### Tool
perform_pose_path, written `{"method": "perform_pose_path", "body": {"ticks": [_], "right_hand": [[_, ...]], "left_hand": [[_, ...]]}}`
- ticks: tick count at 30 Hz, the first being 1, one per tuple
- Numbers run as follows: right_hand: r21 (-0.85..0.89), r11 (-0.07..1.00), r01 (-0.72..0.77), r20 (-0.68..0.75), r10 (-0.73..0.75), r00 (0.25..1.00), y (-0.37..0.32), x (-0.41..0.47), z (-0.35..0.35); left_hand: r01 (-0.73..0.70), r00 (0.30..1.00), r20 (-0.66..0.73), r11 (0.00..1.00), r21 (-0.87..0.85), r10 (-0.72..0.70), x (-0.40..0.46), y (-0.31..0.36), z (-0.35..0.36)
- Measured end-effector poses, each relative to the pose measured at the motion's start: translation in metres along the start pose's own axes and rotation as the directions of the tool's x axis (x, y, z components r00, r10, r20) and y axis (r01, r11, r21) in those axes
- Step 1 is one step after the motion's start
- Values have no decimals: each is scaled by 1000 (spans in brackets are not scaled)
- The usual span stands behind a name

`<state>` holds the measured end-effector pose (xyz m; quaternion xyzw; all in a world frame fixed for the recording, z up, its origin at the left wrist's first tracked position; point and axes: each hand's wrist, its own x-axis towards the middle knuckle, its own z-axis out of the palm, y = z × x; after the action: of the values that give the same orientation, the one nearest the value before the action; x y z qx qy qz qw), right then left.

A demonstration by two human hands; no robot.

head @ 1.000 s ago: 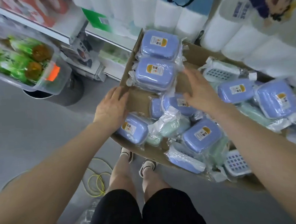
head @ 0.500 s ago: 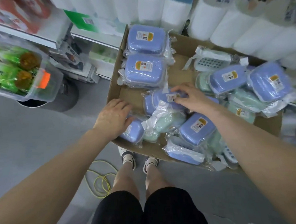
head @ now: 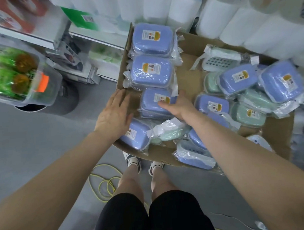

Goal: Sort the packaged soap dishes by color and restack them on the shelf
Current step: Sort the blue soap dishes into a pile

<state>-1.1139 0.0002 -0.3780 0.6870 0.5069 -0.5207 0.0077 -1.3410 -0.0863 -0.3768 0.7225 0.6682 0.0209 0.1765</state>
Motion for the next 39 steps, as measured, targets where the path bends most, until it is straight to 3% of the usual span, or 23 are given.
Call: {"method": "perform_pose_path", "body": {"ticks": [8, 11, 14, 17, 20, 24, 28, 30, 34, 39], "right_hand": [[32, 997, 69, -40, -68, 997, -15, -4, 10], [-191, 978, 87, -7, -90, 996, -11, -28, -9], [-488, 858, 159, 225, -52, 973, 1, -57, -25], [-578, 800, 160, 328, 49, 944, 18, -75, -32], [-551, 824, 127, 296, 51, 954, 24, -80, -35], [-534, 832, 152, 288, 10, 957, 28, -91, -31], [-509, 837, 199, 84, -182, 980, 39, -96, -21], [-465, 877, 122, -42, -160, 986, 40, -96, -28], [-417, 908, 25, -128, -86, 988, 30, -94, -55], [-133, 990, -44, -339, -4, 941, 18, -80, -94]], "left_hand": [[-112, 994, 15, 993, -29, 112, 0, -12, -12], [-225, 974, 9, 974, -6, 225, -4, -21, -15], [-352, 934, 52, 935, -35, 353, -11, -24, -15], [-494, 851, 185, 869, -36, 492, -17, -18, -7], [-512, 795, 406, 857, 53, 450, -15, -3, -5], [-488, 815, 442, 855, 174, 375, -15, 6, 2], [-466, 834, 376, 880, 90, 403, -19, 11, -1], [-489, 847, 266, 871, 50, 460, -18, 15, -12], [-543, 839, 50, 830, 123, 542, 4, 26, -39], [-526, 847, 23, 829, 189, 532, 48, 39, -47]]}}
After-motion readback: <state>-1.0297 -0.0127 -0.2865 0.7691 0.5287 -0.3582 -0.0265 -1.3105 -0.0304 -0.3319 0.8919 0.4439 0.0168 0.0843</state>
